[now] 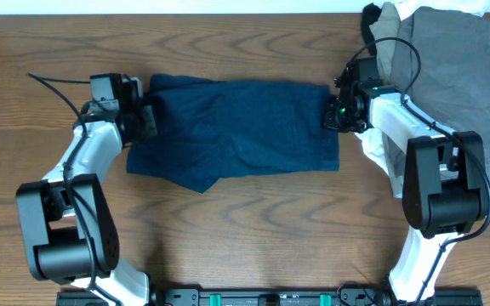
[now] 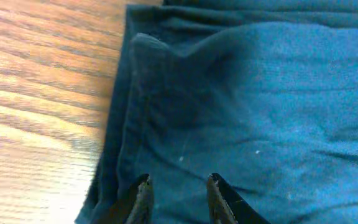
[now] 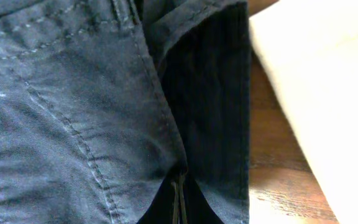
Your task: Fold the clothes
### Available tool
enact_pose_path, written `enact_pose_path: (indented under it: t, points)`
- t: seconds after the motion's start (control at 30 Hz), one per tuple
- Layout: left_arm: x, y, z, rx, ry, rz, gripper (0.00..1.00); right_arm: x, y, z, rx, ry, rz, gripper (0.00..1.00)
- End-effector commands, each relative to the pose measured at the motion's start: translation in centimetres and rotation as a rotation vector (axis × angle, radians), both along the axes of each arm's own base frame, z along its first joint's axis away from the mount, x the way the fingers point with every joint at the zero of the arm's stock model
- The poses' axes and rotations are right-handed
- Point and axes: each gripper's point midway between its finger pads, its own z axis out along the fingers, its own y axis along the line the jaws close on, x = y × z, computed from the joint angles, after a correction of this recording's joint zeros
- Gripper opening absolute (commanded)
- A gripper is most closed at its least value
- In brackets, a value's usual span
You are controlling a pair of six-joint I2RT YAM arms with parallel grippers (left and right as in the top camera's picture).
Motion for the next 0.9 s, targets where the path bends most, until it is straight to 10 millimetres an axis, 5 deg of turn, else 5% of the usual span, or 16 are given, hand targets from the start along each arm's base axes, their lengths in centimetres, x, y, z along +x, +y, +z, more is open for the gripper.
enact_pose_path:
  t: [0.0, 0.2, 0.63, 0.87]
  points:
    - [-0.2, 0.5, -1.8, 0.036, 0.041, 0.003, 0.26, -0.4, 0.6, -1.2, -0.014, 0.022, 0.027, 0.01]
    - [-1.2, 2.1, -3.9, 0.101, 0.115, 0.073, 0.19, -0.6, 0.8, -1.2, -0.005, 0.03, 0.03, 0.06]
    - [-0.5, 2.8, -3.8, 0.125, 0.089, 0.126, 0.06, -0.7, -0.1, 1.8, 0.028, 0.01, 0.009, 0.63]
    - [-0.7, 2.8, -4.3, 0.123, 0.105, 0.125, 0.06, -1.6, -1.1, 1.0, -0.02, 0.052, -0.009, 0.68]
